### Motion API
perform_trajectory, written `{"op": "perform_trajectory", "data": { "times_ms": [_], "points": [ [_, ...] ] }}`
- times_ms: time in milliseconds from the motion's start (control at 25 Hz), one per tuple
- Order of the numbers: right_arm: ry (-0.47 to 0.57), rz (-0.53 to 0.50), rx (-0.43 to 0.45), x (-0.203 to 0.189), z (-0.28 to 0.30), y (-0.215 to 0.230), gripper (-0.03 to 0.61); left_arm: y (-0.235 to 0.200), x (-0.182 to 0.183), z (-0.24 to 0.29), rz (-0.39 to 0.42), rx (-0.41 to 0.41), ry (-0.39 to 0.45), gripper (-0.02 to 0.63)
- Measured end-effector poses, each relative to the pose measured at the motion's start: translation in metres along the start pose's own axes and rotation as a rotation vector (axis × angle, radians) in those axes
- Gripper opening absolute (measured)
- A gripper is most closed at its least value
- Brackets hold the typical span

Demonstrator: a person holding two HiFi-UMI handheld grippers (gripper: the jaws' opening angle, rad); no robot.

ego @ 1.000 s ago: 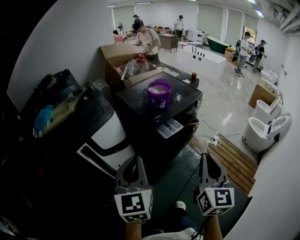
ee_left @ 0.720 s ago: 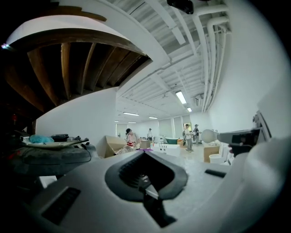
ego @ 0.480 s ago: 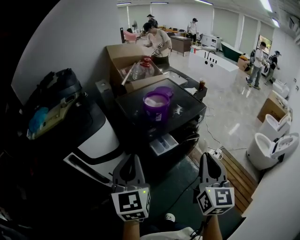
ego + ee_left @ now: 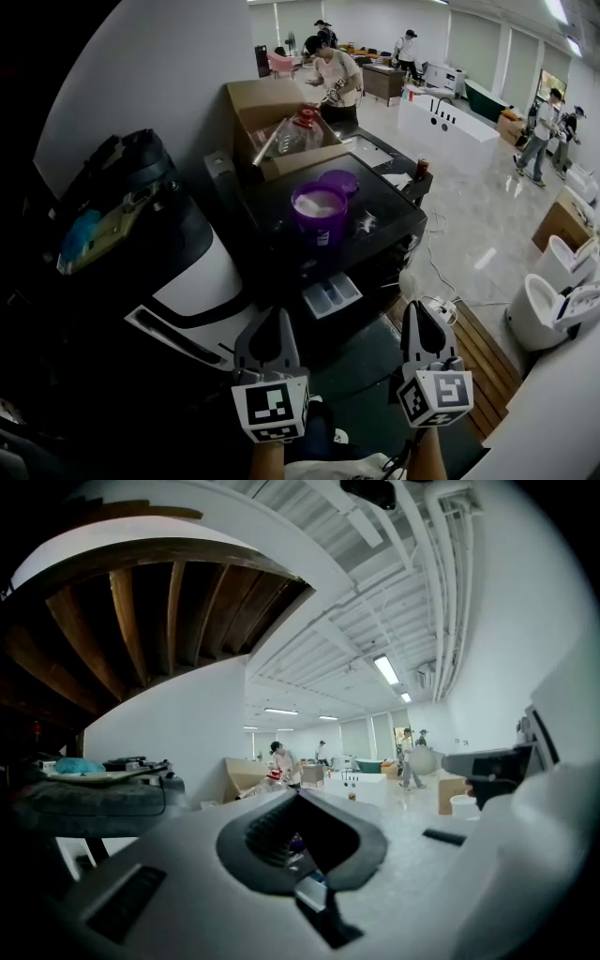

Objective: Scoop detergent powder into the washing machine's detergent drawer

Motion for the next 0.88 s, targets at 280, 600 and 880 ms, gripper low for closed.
{"op": "perform_trajectory", "data": {
  "times_ms": [280, 600, 880],
  "points": [
    [-0.016, 0.004, 0.020, -0.006, 0.034, 0.009, 0.021, -0.002, -0.006, 0.036, -0.001, 0.011, -0.026, 0.002],
    [-0.037, 0.011, 0.032, -0.010, 0.102, 0.017, 0.021, -0.016, -0.003, 0.101, -0.009, 0.007, -0.017, 0.002],
    [-0.052, -0.001, 0.053, -0.007, 0.180, 0.013, 0.021, -0.053, 0.005, 0.166, -0.009, 0.027, -0.014, 0.002]
  ]
}}
Point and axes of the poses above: the fingertips, and each gripper's own axes: z forward along the fingers, y to its right, x out of its top, the point moved 6 cm from there along -z, backward along the fingers, and after that the axes turned 1 degree about x, right-handed, at the moved point
